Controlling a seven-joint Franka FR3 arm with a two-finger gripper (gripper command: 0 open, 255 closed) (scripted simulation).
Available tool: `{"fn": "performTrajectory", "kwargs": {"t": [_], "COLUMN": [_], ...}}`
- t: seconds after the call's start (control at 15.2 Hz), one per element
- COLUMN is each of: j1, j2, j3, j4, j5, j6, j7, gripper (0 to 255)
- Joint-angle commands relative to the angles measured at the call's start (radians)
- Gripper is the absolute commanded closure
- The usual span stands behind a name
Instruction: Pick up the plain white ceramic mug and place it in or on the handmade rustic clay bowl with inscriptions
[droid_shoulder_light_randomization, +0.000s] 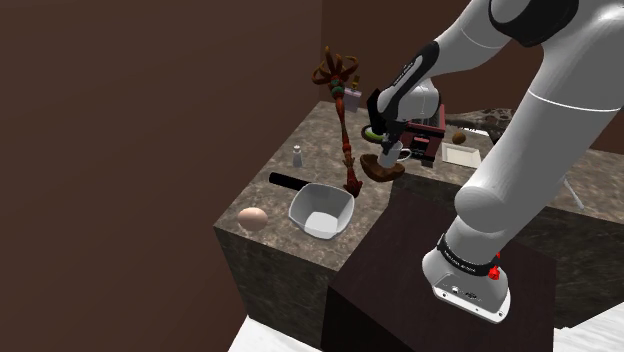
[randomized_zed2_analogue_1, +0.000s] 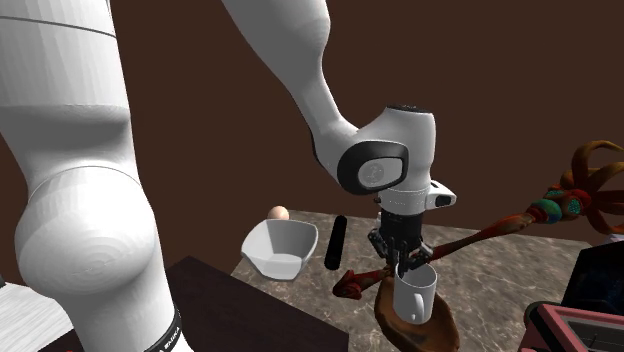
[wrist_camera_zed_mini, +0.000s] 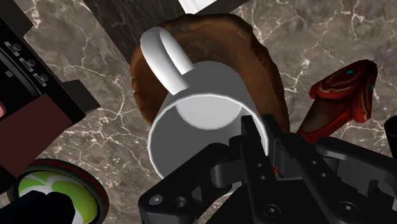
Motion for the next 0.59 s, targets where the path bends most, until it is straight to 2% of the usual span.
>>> {"fn": "performTrajectory", "kwargs": {"t": [0.0, 0.33, 0.53], "j1": [0.0, 0.0, -0.002], "j2": [0.0, 0.0, -0.114], "j3": [0.0, 0.0, -0.012], "j4": [0.0, 0.0, 0.002], "j5": [0.0, 0.0, -0.089], "j6": [0.0, 0.0, -0.107], "j7": [0.0, 0.0, 0.064], "gripper": [0, 0, 0]}}
